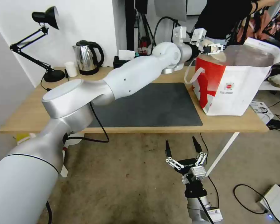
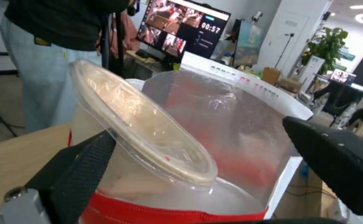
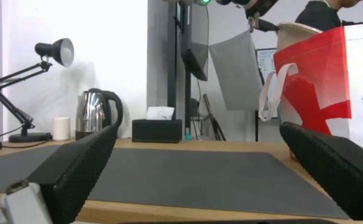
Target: Pick up the trash from the table and place it into the takeout bag.
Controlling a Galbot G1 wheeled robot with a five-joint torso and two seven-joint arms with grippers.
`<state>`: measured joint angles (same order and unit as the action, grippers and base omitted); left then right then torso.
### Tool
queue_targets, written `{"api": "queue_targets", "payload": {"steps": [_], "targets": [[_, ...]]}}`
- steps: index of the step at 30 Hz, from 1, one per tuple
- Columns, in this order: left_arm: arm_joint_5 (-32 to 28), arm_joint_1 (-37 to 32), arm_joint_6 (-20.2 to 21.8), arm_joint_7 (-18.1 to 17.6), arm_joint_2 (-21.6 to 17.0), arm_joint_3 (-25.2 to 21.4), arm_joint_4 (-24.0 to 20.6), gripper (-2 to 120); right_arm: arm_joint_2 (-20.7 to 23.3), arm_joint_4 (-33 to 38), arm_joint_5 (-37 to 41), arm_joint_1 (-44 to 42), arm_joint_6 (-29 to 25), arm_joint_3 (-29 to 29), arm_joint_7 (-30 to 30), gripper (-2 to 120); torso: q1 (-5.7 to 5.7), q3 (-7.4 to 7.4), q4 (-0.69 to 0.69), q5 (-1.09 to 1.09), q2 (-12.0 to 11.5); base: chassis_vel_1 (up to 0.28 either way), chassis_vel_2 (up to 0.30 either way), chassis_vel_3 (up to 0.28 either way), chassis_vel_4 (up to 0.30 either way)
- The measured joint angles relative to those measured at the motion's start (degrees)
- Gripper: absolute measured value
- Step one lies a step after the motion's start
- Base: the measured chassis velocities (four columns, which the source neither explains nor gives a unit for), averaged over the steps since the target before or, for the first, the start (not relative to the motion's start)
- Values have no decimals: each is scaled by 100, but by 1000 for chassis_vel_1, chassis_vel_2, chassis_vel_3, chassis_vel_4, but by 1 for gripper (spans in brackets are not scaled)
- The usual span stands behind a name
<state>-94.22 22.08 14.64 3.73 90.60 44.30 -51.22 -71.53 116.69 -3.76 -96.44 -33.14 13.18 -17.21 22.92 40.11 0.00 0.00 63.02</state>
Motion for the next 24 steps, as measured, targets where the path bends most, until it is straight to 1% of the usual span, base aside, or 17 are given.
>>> {"api": "queue_targets", "payload": {"steps": [5, 12, 16, 20, 24], "targets": [[-6, 90, -3, -32, -77, -49, -97, 100, 0, 0, 0, 0, 0, 0, 0, 100, 0, 0, 1, 0, 0, 0, 0, 0, 0], [-12, 108, -32, -98, -89, -142, -215, 100, 0, 0, 0, 0, 0, 0, 0, 100, 0, 0, 0, 0, 0, 0, 0, 0, 0], [-29, 115, -45, -108, -21, -167, -204, 100, 0, 0, 0, 0, 0, 0, 0, 100, 0, 0, 1, 0, 1, 0, 0, 0, 0], [-217, 198, -73, -112, 61, -282, -192, 100, 0, 0, 0, 0, 0, 0, 0, 100, 0, 0, -2, 0, 1, 0, 0, 0, 0], [-273, 252, -107, -129, 64, -322, -242, 100, 0, 0, 0, 0, 0, 0, 0, 100, 0, 0, 1, 0, 2, 0, 0, 0, 0]]}}
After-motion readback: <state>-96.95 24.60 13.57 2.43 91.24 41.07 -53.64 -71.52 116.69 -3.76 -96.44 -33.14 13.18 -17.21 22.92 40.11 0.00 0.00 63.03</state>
